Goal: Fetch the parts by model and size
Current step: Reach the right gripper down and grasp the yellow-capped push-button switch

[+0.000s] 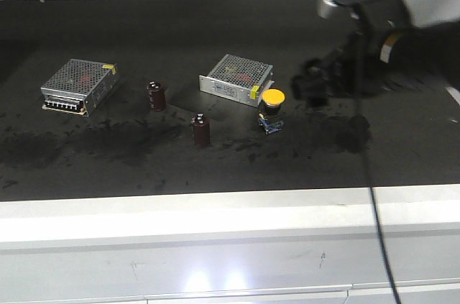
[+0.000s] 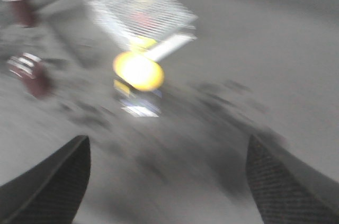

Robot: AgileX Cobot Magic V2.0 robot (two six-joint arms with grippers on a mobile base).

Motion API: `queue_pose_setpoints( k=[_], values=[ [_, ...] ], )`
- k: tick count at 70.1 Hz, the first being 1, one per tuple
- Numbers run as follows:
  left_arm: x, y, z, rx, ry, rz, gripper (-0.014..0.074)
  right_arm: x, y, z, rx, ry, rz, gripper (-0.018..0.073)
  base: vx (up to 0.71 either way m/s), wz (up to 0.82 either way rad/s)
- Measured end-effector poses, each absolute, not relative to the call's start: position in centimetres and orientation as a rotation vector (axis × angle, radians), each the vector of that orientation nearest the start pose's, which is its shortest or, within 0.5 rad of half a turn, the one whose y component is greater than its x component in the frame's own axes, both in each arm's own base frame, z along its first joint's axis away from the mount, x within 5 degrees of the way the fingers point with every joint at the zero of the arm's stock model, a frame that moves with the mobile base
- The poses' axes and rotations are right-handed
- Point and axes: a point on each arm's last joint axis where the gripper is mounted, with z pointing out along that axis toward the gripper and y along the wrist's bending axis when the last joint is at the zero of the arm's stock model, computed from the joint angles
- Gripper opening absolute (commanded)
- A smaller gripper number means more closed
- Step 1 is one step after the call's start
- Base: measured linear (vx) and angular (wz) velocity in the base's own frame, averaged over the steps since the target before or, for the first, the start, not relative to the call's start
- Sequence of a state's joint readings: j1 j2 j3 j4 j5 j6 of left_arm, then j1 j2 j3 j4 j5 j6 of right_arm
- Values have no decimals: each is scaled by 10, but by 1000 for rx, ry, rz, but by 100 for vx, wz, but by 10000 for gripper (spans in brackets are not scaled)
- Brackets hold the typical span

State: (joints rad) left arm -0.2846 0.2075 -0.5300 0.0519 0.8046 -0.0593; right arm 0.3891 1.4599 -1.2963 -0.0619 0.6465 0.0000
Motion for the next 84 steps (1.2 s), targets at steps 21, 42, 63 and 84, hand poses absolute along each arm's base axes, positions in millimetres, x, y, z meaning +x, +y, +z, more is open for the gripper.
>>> queue_pose_setpoints(
  k=[21, 42, 63, 84],
  values=[
    [36, -7, 304, 232, 1955, -165, -6, 385, 155, 328, -409, 2458, 128, 579, 0, 0],
    [36, -7, 304, 232, 1955, -165, -6, 419, 169, 301, -426, 2553, 94, 578, 0, 0],
    [36, -7, 304, 232, 1955, -165, -6, 431, 174, 266, -442, 2627, 72, 561, 0, 0],
    [36, -7, 304, 232, 1955, -165, -6, 433, 175, 258, -445, 2643, 69, 106, 0, 0]
  ],
)
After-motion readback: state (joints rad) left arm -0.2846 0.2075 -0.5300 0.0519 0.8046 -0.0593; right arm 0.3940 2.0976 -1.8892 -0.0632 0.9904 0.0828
